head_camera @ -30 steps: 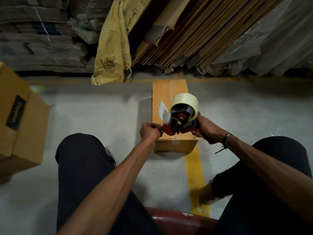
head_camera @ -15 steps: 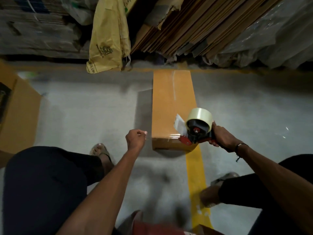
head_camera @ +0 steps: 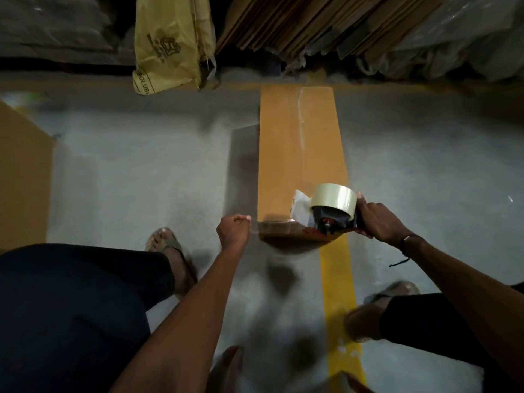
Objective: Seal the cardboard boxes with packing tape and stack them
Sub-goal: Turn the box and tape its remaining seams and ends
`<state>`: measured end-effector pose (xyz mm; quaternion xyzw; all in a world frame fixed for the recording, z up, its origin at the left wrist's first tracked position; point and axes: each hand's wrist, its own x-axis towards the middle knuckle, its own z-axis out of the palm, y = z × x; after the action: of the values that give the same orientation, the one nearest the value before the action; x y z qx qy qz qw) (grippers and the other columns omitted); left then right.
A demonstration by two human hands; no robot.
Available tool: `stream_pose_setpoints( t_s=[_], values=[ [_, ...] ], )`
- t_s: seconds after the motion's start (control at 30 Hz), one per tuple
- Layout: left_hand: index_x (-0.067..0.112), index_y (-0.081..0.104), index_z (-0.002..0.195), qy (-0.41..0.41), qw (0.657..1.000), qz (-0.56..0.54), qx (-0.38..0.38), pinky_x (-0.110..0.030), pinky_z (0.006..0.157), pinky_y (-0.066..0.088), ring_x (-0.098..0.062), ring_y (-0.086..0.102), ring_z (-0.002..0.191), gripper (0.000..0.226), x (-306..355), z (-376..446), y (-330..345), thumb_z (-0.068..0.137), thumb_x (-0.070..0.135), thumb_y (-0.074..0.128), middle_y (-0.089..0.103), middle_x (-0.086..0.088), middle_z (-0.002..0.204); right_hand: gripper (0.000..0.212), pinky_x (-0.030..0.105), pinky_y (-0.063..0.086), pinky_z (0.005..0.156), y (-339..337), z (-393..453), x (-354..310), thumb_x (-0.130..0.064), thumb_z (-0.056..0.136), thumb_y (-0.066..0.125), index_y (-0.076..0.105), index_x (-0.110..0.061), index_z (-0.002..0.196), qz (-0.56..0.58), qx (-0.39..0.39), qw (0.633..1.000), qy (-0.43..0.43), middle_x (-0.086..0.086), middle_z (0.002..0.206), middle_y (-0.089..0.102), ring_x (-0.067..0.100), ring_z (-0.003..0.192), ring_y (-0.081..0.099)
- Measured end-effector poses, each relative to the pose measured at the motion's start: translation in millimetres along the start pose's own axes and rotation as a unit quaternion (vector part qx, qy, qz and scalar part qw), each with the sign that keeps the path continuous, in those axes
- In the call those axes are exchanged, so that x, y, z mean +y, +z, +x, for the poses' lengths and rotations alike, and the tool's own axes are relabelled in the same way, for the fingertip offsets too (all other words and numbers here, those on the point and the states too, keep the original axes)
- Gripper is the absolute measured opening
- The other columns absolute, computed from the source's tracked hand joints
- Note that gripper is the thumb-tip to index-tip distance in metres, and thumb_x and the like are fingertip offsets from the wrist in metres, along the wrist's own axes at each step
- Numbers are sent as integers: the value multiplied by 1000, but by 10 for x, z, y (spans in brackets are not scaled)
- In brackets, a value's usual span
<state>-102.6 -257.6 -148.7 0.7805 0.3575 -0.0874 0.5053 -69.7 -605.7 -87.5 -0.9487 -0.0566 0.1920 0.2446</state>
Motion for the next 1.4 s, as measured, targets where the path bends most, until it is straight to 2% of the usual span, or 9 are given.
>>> stream_pose_setpoints(
  t_s=[0.17, 0.63, 0.8, 0.87, 0.97, 1.1, 1.2, 1.27, 1.4],
  values=[
    [14, 78, 88, -2, 1000, -10, 1, -20, 61, 43, -11, 67, 71, 17, -49, 54, 74, 98, 25, 69, 75, -3, 78, 86, 27, 44, 64, -51, 176, 11, -57, 106, 3, 62, -14, 61, -25, -13, 1000, 5, -5, 49, 64, 6, 48, 60],
    [20, 75, 87, 5, 1000, -9, -11, -19, 60, 42, -14, 65, 75, 16, -145, 175, 226, 100, 26, 68, 74, -2, 82, 87, 26, 41, 61, 70, 280, 34, -59, 104, 5, 60, -14, 53, -55, -7, 998, 21, -8, 45, 61, 4, 50, 61],
    [28, 76, 82, -33, 998, -45, -9, -32, 86, 59, -20, 74, 90, 14, -212, 242, 334, 95, 29, 74, 77, 3, 88, 90, 28, 47, 64, 99, 309, 112, -59, 106, 7, 64, -11, 56, -26, -11, 999, 20, -2, 49, 64, 7, 50, 61],
    [25, 79, 102, -46, 998, -42, -14, -32, 90, 57, -20, 70, 100, 11, -226, 230, 323, 95, 33, 76, 74, 4, 101, 91, 29, 47, 65, 110, 312, 150, -61, 106, 6, 64, -11, 57, -24, -10, 1000, 8, -1, 49, 63, 8, 50, 61],
    [29, 72, 119, -70, 995, 57, -30, -40, 95, 58, -27, 65, 112, 38, -360, 246, 285, 84, 30, 85, 66, -3, 123, 89, 28, 46, 65, 119, 323, 193, -63, 104, 7, 63, -10, 60, 1, -23, 1000, -14, 1, 51, 63, 10, 49, 61],
    [17, 69, 103, -28, 995, 82, 55, -30, 81, 50, -31, 66, 106, 15, -363, 171, 323, 94, 7, 64, 70, -9, 112, 92, 27, 49, 69, 59, 356, 169, -60, 107, 5, 64, -6, 60, 9, -67, 998, -17, 6, 54, 65, 15, 51, 62],
    [10, 72, 104, 22, 996, 1, 91, -27, 78, 43, -23, 66, 95, 22, -94, 79, 420, 103, 30, 63, 73, -6, 101, 97, 26, 51, 77, 33, 350, 154, -61, 106, 1, 66, -6, 60, 0, -95, 995, -6, 7, 57, 68, 17, 55, 66],
    [13, 70, 104, 37, 997, -16, 64, -25, 74, 44, -16, 64, 90, 34, 49, 61, 522, 92, 45, 76, 70, 0, 98, 87, 36, 55, 77, 47, 345, 129, -58, 106, 4, 67, -9, 72, -25, -64, 998, 6, 8, 62, 69, 21, 62, 67],
    [15, 66, 102, 43, 994, 66, 74, -28, 72, 44, -18, 61, 89, 55, 95, 111, 641, 68, 47, 95, 67, -2, 101, 52, 55, 53, 80, 131, 326, 60, -36, 112, 21, 58, -3, 131, -95, -12, 995, 33, 22, 91, 67, 40, 84, 62]
  ],
)
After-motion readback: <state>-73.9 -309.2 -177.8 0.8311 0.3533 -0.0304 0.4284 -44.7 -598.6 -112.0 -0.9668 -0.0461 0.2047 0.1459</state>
